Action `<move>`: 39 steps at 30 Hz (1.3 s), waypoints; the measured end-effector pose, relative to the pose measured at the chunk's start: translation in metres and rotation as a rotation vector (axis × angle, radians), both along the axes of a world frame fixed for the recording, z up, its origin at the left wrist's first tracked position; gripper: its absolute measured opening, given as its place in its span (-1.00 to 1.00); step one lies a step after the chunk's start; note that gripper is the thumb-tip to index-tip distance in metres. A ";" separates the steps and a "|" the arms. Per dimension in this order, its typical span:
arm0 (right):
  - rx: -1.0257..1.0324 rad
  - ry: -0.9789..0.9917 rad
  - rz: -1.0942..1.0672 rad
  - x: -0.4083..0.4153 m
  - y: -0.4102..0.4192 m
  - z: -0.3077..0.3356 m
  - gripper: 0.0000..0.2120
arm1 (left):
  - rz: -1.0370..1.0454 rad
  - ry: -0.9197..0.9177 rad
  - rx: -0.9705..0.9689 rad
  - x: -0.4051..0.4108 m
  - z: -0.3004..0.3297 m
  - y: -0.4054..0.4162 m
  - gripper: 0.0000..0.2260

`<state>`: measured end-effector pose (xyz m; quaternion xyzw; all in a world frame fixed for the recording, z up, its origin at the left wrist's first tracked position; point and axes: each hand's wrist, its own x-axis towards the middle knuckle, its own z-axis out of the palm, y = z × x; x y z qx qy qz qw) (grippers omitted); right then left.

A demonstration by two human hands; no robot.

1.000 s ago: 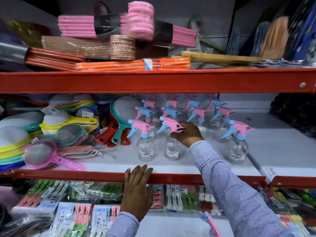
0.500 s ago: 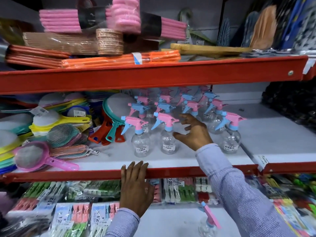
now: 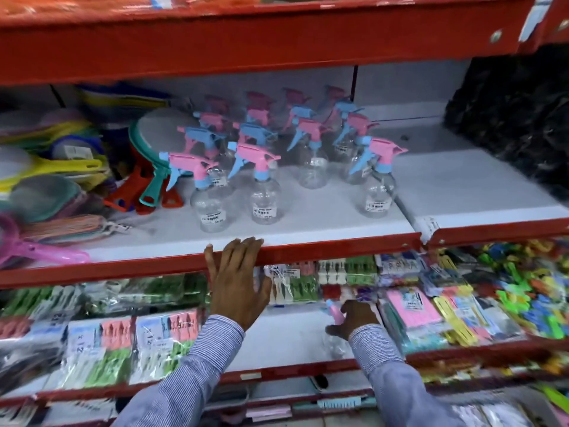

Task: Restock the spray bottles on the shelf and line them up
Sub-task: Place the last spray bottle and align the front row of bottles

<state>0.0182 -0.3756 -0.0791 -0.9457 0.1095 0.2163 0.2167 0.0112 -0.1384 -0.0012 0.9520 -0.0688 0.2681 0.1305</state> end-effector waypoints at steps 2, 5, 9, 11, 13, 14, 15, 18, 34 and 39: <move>0.001 -0.003 -0.036 0.001 0.003 -0.015 -0.38 | 0.003 0.004 0.002 -0.002 -0.001 0.001 -0.48; -0.016 -0.053 -0.055 0.002 0.007 -0.022 -0.43 | 0.003 0.002 -0.013 -0.004 0.001 -0.001 -0.47; -0.004 -0.133 -0.042 0.002 0.009 0.001 -0.49 | -0.013 -0.016 -0.020 -0.004 0.001 0.000 -0.46; 0.054 -0.188 -0.018 -0.001 0.008 0.028 -0.49 | -0.006 -0.012 -0.016 -0.003 0.001 0.001 -0.46; 0.113 -0.252 -0.028 -0.008 0.005 0.062 -0.56 | -0.001 -0.007 -0.008 -0.004 0.000 0.001 -0.47; 0.137 -0.288 -0.026 -0.013 0.002 0.080 -0.62 | 0.001 -0.005 -0.006 -0.003 -0.001 0.001 -0.47; 0.162 -0.321 -0.012 -0.018 -0.002 0.100 -0.65 | 0.004 -0.005 -0.007 -0.002 -0.001 0.000 -0.47; 0.244 -0.460 0.014 -0.034 -0.012 0.163 -0.65 | 0.006 0.000 -0.006 -0.005 -0.001 0.000 -0.49; 0.407 -1.029 -0.030 0.107 0.039 0.230 -0.53 | 0.008 0.042 -0.051 0.000 0.010 0.007 -0.49; 0.516 -1.030 -0.118 0.111 0.037 0.202 -0.35 | -0.012 0.038 -0.040 -0.006 0.001 0.003 -0.49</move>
